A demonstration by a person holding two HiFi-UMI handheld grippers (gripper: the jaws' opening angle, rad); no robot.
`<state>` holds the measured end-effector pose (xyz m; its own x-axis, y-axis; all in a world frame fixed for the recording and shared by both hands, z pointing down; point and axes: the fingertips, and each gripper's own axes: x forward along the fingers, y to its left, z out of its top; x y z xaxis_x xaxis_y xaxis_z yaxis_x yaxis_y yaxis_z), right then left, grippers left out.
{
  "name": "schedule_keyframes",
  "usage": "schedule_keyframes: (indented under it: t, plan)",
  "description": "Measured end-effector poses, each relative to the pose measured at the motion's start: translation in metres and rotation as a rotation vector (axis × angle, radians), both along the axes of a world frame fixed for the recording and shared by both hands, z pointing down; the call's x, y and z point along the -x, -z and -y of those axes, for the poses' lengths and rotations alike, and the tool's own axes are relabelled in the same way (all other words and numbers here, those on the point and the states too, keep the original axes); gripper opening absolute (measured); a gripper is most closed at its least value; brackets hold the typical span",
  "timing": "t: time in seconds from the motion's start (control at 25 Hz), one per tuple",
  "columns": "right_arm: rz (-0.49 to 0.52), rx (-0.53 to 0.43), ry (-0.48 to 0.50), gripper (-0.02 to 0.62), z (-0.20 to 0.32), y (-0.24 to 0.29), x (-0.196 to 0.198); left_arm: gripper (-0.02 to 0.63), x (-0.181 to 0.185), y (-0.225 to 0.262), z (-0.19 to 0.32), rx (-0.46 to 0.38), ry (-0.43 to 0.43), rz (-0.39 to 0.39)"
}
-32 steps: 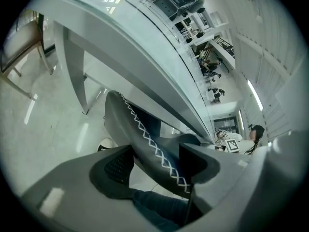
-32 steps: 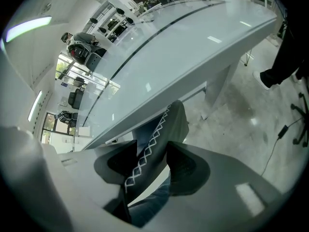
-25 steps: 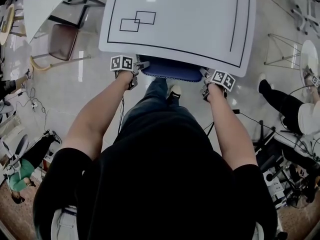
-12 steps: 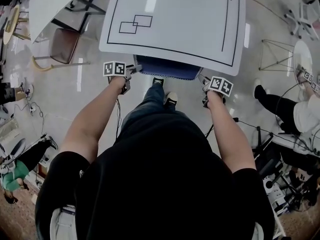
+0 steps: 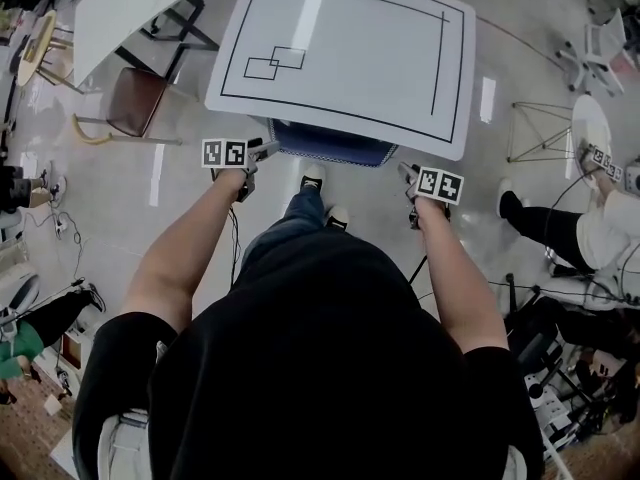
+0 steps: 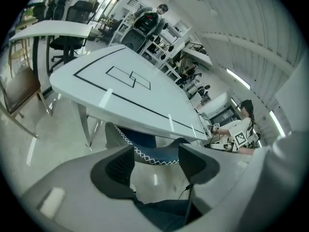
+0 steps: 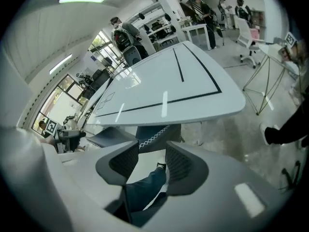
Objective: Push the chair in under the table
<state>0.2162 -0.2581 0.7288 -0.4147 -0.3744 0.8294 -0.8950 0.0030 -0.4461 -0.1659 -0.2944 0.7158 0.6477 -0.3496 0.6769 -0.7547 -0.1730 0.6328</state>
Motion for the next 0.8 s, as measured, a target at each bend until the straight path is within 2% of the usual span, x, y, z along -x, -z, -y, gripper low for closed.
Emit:
schedule_keyframes:
  t: [0.12,0.28,0.8]
  plan:
    - [-0.038,-0.048,0.041,0.201,0.006,0.017,-0.002,0.407,-0.004,0.023,0.004,-0.077,-0.047,0.038]
    - [-0.094,-0.116,0.086,0.202,0.02,0.044,-0.003,0.407,-0.011,0.058,0.015,-0.173,-0.069,0.035]
    - [-0.154,-0.361,0.082,0.21,0.041,0.152,-0.016,0.407,-0.025,0.154,0.021,-0.426,-0.154,0.085]
